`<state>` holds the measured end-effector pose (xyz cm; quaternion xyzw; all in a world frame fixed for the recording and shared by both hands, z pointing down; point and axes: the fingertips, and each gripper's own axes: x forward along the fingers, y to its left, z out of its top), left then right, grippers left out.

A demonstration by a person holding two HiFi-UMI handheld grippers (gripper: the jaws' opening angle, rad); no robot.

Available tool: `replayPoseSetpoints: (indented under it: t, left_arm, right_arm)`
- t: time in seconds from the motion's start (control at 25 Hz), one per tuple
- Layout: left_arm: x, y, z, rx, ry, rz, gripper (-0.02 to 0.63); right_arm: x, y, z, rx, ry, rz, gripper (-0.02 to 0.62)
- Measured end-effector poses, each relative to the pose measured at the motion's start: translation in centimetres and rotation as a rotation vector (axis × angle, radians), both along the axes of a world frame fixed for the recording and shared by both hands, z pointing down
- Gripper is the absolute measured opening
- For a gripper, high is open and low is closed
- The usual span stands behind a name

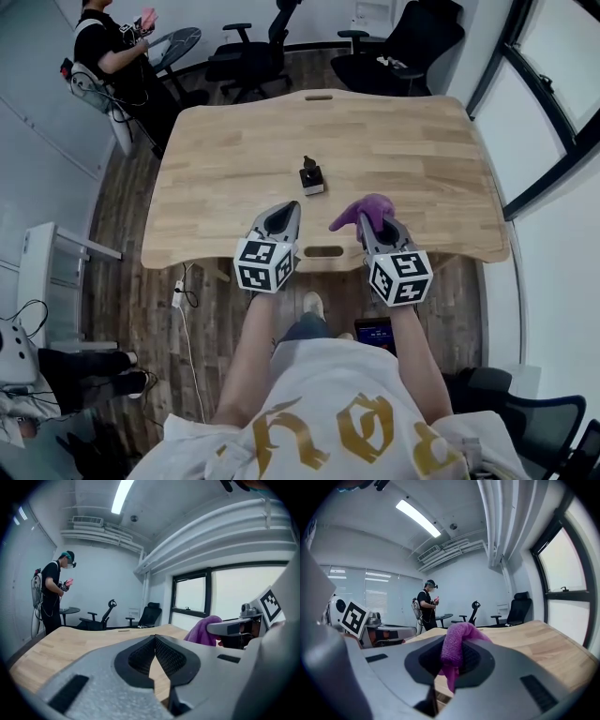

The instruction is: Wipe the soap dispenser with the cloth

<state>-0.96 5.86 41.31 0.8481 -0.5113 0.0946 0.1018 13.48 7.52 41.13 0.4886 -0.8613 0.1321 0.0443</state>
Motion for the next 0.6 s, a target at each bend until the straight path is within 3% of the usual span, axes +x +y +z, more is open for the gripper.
replayPoseSetpoints:
  t: [0.6]
  left_arm:
    - [-0.1,2.0,1.5,-0.052,-0.013,0.013,0.008]
  right_arm:
    - [-0.2,2.0,0.6,-0.018,0.006,-0.022,0.035]
